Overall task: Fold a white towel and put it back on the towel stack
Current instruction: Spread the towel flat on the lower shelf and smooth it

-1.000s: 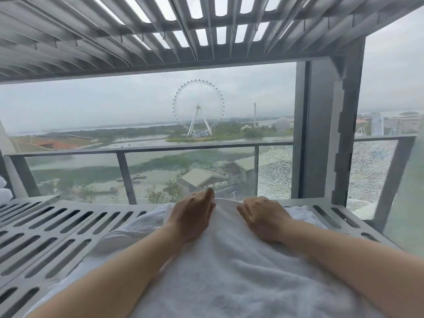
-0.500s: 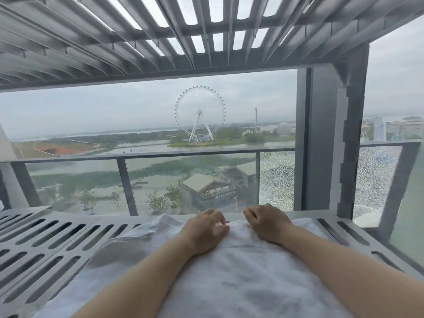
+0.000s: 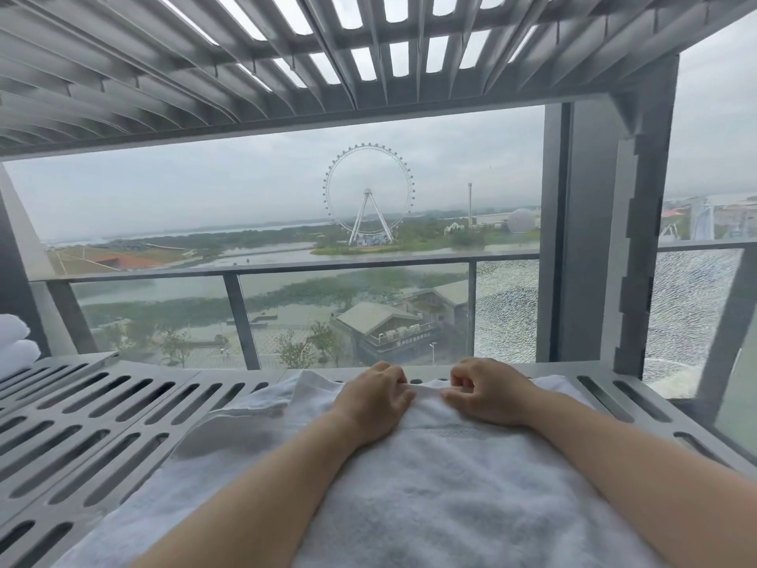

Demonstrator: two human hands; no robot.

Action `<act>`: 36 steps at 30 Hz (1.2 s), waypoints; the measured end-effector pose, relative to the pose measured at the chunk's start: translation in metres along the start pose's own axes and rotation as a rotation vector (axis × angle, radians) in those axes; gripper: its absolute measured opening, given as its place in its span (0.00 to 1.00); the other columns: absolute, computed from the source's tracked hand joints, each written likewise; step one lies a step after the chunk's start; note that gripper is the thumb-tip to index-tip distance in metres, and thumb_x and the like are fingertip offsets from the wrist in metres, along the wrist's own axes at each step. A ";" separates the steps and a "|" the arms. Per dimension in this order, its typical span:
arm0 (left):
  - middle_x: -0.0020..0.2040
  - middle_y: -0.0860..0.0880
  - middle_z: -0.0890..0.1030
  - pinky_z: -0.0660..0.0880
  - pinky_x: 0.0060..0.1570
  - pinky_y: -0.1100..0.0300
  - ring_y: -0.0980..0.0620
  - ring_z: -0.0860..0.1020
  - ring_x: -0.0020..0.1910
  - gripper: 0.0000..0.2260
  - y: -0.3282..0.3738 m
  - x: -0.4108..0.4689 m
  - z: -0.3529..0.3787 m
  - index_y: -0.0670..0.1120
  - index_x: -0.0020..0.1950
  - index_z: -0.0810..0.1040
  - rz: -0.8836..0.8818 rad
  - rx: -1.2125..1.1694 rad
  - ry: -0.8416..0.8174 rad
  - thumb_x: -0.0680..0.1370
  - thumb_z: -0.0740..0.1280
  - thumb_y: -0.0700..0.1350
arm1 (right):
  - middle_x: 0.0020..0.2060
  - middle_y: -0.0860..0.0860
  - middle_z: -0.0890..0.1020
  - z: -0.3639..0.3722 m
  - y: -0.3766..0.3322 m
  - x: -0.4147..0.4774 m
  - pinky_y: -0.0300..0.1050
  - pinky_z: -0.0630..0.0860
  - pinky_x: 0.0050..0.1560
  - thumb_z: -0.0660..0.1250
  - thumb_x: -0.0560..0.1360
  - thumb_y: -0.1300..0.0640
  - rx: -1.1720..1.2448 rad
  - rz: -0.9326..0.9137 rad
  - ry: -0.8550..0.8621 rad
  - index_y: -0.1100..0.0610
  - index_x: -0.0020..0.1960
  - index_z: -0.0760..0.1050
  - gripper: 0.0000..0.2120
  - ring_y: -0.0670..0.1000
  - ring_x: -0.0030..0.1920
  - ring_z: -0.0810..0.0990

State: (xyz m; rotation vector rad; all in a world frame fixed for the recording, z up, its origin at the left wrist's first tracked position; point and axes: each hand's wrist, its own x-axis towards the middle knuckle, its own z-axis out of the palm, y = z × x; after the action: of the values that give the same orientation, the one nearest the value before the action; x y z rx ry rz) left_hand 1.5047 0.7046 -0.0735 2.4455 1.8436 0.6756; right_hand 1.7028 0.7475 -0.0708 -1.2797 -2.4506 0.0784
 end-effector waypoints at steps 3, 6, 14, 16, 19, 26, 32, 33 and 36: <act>0.57 0.45 0.74 0.69 0.58 0.54 0.46 0.73 0.57 0.12 0.001 -0.002 -0.001 0.44 0.55 0.73 -0.004 0.010 -0.011 0.79 0.60 0.50 | 0.35 0.45 0.72 0.000 0.000 0.000 0.43 0.65 0.38 0.62 0.71 0.45 0.015 -0.005 -0.006 0.51 0.36 0.69 0.10 0.49 0.38 0.70; 0.57 0.46 0.74 0.70 0.57 0.53 0.46 0.73 0.57 0.12 0.002 -0.003 -0.003 0.44 0.55 0.73 -0.007 0.022 -0.017 0.79 0.60 0.51 | 0.33 0.45 0.73 -0.001 -0.001 0.000 0.44 0.66 0.38 0.63 0.70 0.47 0.025 0.001 0.001 0.51 0.36 0.70 0.09 0.49 0.37 0.71; 0.57 0.46 0.76 0.71 0.53 0.54 0.45 0.74 0.54 0.10 -0.010 -0.019 -0.016 0.45 0.55 0.70 0.027 0.102 -0.050 0.79 0.59 0.50 | 0.39 0.44 0.77 -0.010 -0.014 -0.016 0.41 0.69 0.39 0.63 0.75 0.48 0.049 -0.135 -0.010 0.49 0.49 0.74 0.06 0.47 0.40 0.75; 0.56 0.46 0.76 0.72 0.51 0.53 0.44 0.75 0.52 0.08 -0.014 -0.025 -0.022 0.46 0.52 0.69 0.033 0.132 -0.084 0.80 0.58 0.50 | 0.43 0.44 0.77 -0.015 -0.009 -0.023 0.41 0.68 0.42 0.61 0.76 0.48 0.016 -0.138 -0.022 0.48 0.55 0.73 0.09 0.47 0.42 0.75; 0.57 0.47 0.74 0.70 0.53 0.51 0.45 0.74 0.55 0.10 -0.009 -0.026 -0.028 0.46 0.55 0.69 0.017 0.298 -0.135 0.80 0.56 0.50 | 0.51 0.46 0.79 -0.018 -0.003 -0.030 0.43 0.71 0.47 0.58 0.78 0.48 -0.064 -0.127 -0.020 0.49 0.58 0.72 0.11 0.48 0.48 0.76; 0.64 0.48 0.71 0.67 0.61 0.42 0.47 0.67 0.65 0.15 0.025 -0.003 -0.030 0.49 0.59 0.71 0.031 0.302 -0.256 0.78 0.60 0.55 | 0.54 0.48 0.76 -0.032 0.001 -0.024 0.45 0.73 0.53 0.61 0.73 0.56 -0.103 0.000 -0.222 0.49 0.63 0.67 0.19 0.51 0.51 0.75; 0.58 0.48 0.75 0.65 0.62 0.39 0.47 0.72 0.60 0.11 0.027 -0.001 -0.023 0.48 0.53 0.71 0.084 0.301 -0.168 0.78 0.61 0.55 | 0.47 0.48 0.77 -0.065 0.017 -0.028 0.42 0.75 0.45 0.66 0.72 0.55 -0.065 0.107 -0.274 0.50 0.53 0.73 0.10 0.49 0.45 0.76; 0.57 0.48 0.76 0.63 0.64 0.38 0.46 0.73 0.59 0.10 0.026 -0.002 -0.022 0.48 0.53 0.70 0.079 0.338 -0.142 0.79 0.60 0.54 | 0.45 0.48 0.78 -0.066 0.018 -0.030 0.42 0.75 0.44 0.66 0.72 0.54 -0.070 0.101 -0.254 0.50 0.47 0.75 0.04 0.49 0.44 0.77; 0.51 0.45 0.80 0.61 0.64 0.40 0.44 0.78 0.52 0.11 0.030 0.002 -0.019 0.46 0.60 0.65 0.060 0.476 0.035 0.81 0.55 0.50 | 0.39 0.48 0.77 -0.072 0.019 -0.027 0.36 0.69 0.36 0.66 0.74 0.53 -0.066 0.060 -0.160 0.52 0.42 0.73 0.04 0.46 0.37 0.74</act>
State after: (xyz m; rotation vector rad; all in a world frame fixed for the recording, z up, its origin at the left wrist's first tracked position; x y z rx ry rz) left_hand 1.5259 0.6923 -0.0477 2.7865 2.1619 0.3047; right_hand 1.7570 0.7285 -0.0165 -1.4259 -2.5676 0.1208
